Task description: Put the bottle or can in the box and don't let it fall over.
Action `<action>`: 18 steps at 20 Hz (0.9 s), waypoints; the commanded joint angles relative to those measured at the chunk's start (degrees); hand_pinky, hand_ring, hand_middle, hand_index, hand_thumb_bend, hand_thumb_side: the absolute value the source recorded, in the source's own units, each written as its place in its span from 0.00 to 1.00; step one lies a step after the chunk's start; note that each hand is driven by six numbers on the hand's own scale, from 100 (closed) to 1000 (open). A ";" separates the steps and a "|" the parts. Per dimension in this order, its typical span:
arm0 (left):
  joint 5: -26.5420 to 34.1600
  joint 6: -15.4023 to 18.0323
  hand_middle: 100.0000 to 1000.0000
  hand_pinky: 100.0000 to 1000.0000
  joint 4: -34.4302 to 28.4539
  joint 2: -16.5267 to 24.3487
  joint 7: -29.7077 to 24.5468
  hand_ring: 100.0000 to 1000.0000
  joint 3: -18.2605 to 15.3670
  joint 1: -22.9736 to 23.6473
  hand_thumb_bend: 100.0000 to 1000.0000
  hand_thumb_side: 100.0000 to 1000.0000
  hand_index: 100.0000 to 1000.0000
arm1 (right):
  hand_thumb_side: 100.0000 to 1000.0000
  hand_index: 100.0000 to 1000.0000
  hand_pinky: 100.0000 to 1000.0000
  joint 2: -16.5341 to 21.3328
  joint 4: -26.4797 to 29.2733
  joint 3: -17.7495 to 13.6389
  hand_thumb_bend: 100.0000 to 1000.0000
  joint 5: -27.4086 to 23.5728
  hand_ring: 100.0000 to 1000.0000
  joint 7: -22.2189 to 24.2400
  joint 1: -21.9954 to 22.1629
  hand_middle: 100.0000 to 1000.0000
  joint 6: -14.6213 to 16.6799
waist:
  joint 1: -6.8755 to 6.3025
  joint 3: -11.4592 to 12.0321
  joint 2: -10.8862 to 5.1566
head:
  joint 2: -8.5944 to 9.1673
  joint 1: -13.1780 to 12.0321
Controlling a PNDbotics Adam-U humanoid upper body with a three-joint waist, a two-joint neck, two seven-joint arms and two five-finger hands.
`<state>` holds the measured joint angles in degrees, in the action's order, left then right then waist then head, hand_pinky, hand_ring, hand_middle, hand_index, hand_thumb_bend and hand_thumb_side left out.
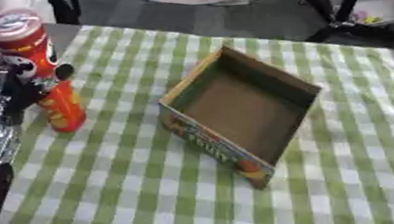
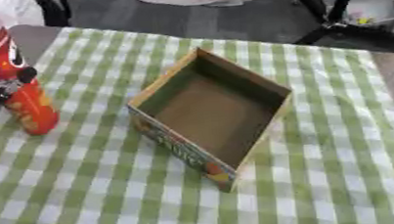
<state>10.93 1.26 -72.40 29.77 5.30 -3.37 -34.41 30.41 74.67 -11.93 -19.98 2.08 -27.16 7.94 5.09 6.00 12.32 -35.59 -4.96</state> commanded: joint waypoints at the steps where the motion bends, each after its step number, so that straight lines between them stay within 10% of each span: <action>1: 0.33 0.44 0.63 0.79 -0.50 0.79 0.57 0.62 -0.14 -1.36 0.86 0.24 0.68 | 0.10 0.75 0.55 1.11 0.37 -0.42 0.76 -0.20 0.80 -0.06 -0.72 0.86 -0.18 | -0.21 -0.11 -0.73 | 0.64 -0.15; 18: 2.42 0.75 0.53 0.60 1.32 -0.28 4.96 0.42 -0.22 -2.76 0.67 0.08 0.61 | 0.07 0.75 0.55 0.83 0.28 -0.50 0.73 -0.34 0.80 0.01 -0.55 0.86 -0.39 | -0.07 -0.21 -0.62 | 0.80 -0.38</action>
<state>12.83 1.95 -70.77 28.72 9.66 -3.37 -36.09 29.96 74.58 -11.94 -19.98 2.13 -27.14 7.65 5.15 5.92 12.40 -35.55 -5.21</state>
